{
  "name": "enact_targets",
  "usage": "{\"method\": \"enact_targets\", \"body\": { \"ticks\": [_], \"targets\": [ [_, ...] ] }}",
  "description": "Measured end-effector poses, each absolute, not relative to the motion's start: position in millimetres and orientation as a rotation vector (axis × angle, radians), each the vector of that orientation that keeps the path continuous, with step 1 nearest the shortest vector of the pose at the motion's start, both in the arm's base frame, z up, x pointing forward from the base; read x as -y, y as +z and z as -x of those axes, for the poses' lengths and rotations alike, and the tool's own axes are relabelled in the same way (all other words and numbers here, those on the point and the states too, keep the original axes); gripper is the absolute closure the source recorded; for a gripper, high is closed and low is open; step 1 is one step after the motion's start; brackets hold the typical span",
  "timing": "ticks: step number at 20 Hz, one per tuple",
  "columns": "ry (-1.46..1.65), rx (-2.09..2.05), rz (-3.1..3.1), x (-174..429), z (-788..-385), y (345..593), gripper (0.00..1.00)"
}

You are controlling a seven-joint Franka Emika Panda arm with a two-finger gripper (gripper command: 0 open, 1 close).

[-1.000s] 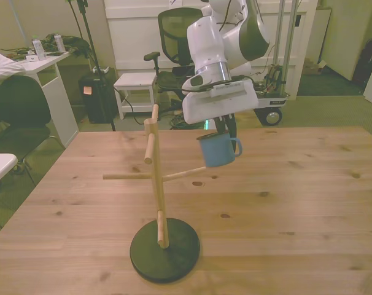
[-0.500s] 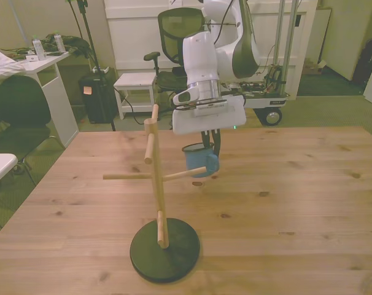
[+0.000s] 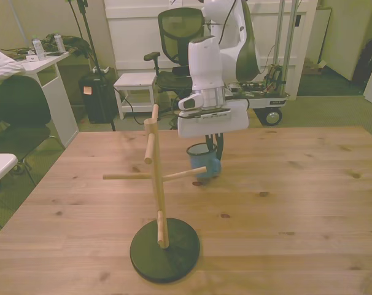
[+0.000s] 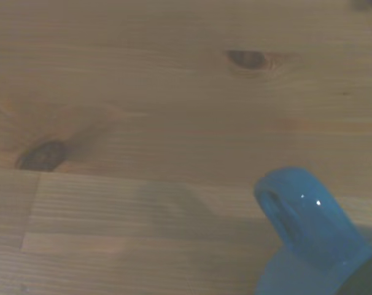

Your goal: Unload the mug

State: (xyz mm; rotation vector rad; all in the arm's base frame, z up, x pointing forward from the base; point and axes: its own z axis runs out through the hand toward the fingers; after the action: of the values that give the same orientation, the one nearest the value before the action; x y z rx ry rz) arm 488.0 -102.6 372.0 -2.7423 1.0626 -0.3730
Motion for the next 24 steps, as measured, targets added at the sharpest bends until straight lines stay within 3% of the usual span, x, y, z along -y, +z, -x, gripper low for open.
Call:
{"method": "enact_targets", "body": {
  "ticks": [9,10,24],
  "targets": [
    [-0.229,-1.123,2.773,101.7,-502.0,363.6,1.0],
    [-0.22,-1.124,2.777,101.6,-503.7,364.4,0.0],
    [-0.231,-1.105,2.798,100.4,-511.3,367.2,0.0]
  ]
}}
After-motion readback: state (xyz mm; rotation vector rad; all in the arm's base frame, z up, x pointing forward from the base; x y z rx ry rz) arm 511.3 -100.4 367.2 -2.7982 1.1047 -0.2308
